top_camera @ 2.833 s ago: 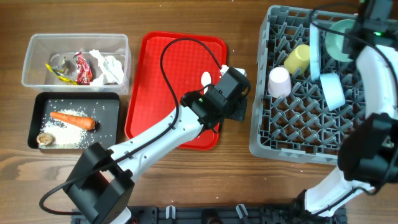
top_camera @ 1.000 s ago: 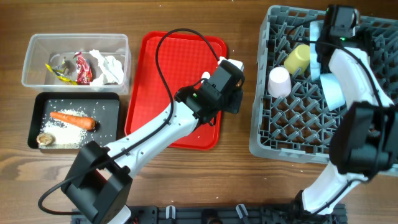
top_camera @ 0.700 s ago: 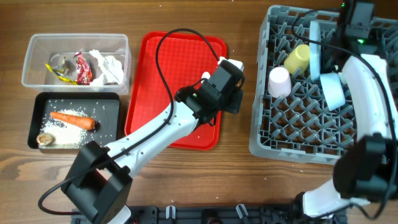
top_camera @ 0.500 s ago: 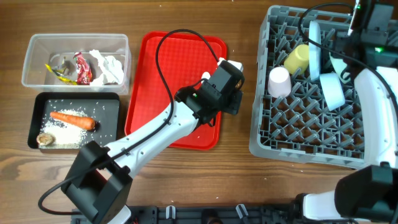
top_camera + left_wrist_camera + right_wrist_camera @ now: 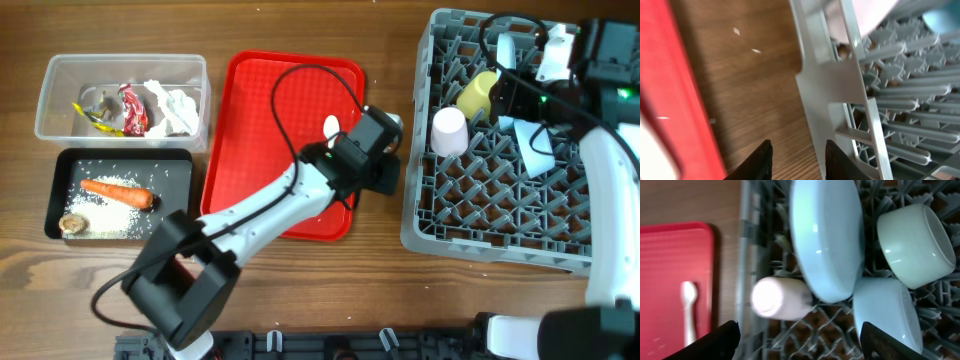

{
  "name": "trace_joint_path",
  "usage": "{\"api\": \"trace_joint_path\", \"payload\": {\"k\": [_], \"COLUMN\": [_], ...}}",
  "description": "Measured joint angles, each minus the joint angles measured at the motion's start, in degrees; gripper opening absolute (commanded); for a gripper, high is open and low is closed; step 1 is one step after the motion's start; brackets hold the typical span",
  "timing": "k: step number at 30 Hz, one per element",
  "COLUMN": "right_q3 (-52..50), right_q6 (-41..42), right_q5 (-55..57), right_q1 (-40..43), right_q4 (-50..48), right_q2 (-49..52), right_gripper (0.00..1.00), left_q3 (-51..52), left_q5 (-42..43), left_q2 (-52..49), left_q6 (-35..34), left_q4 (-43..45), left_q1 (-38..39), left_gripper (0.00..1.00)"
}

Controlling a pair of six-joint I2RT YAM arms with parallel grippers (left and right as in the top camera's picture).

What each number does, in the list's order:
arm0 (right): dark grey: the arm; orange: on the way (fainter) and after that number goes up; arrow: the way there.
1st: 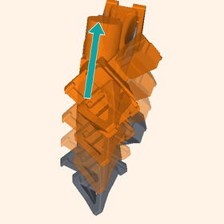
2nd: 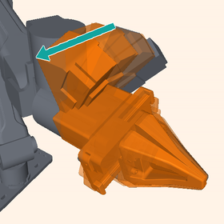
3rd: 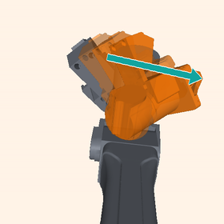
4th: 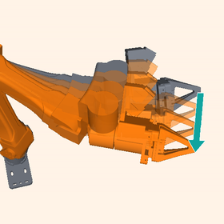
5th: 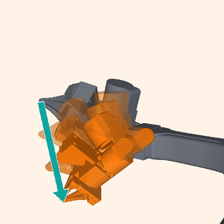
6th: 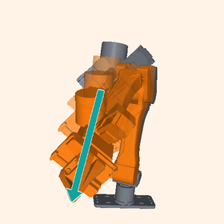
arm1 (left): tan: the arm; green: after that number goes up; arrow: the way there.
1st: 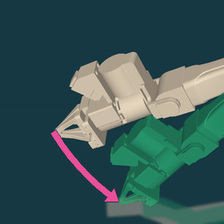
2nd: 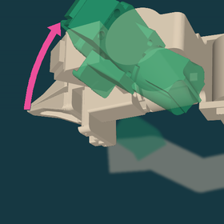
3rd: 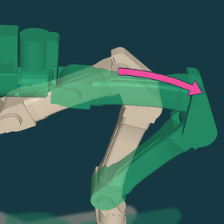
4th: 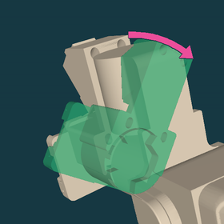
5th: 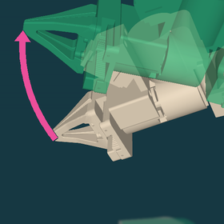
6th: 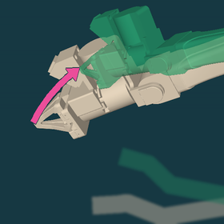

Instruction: Sort waste into correct bins and load items into the dishwasher rack

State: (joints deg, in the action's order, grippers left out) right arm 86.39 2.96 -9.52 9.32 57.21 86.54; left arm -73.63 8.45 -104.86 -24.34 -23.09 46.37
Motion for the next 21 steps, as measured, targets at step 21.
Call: {"api": "trace_joint_path", "payload": {"k": [21], "right_q3": [0.0], "right_q6": [-1.3], "right_q5": [-5.9], "right_q1": [0.0], "right_q4": [11.1], "right_q2": [-5.5], "right_gripper": [0.87], "left_q3": [-1.2], "left_q5": [2.8], "left_q2": [-4.0], "left_q6": [-1.5], "left_q4": [5.2], "left_q1": [7.5], "left_gripper": [0.25]}}
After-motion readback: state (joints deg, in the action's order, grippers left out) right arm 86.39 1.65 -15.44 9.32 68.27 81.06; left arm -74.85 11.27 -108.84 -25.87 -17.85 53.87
